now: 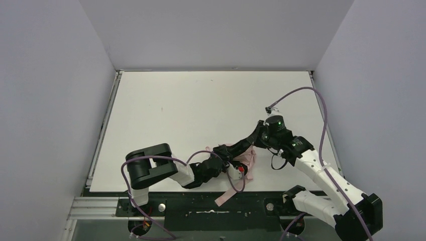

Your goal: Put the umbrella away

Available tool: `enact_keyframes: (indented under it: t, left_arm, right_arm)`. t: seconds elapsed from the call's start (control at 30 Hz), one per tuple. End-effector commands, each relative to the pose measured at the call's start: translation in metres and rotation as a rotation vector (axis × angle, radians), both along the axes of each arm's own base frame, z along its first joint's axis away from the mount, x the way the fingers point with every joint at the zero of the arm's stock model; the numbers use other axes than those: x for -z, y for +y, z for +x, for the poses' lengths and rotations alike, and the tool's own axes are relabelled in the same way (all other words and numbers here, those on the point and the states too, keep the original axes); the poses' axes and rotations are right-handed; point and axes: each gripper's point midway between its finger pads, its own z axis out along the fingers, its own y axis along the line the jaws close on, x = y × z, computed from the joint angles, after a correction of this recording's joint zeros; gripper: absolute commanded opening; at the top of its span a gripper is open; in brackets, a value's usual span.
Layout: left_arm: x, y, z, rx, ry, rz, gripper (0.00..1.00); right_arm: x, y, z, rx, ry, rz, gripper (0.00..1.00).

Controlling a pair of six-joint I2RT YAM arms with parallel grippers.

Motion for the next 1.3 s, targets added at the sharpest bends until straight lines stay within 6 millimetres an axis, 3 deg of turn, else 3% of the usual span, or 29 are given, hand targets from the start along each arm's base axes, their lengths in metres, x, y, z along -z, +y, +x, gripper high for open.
enact_keyframes:
  t: [0.0,0.1,0.2,0.43,0.7,0.83,1.03,1.27]
  left_arm:
    - [0.038,0.02,-0.011,0.021,0.057,0.151,0.0]
    - [0.038,0.02,-0.011,0.02,0.066,0.15,0.0]
    - [0.033,0.019,-0.009,0.009,0.093,0.121,0.0]
    - [0.024,0.021,-0.014,-0.007,0.269,0.056,0.0]
    - [0.014,0.024,-0.023,-0.028,0.445,-0.007,0.0]
    - [0.018,0.026,-0.024,-0.049,0.485,-0.016,0.0]
    - [0.02,0.027,-0.026,-0.08,0.518,-0.056,0.0]
    - [0.028,0.028,-0.026,-0.137,0.557,-0.107,0.0]
  right_arm:
    - [-0.091,0.046,0.017,-0.287,-0.333,0.155,0.0]
    - [-0.101,0.068,-0.002,-0.459,-0.327,0.229,0.0]
    - [-0.098,0.076,-0.021,-0.571,-0.275,0.238,0.0]
    - [-0.084,0.066,-0.048,-0.63,-0.185,0.196,0.0]
    - [-0.078,0.061,-0.061,-0.633,-0.154,0.197,0.0]
    - [-0.067,0.058,-0.07,-0.644,-0.105,0.178,0.0]
    - [-0.03,0.026,-0.068,-0.501,0.001,-0.032,0.0]
    - [-0.016,0.032,-0.085,-0.511,0.029,-0.064,0.0]
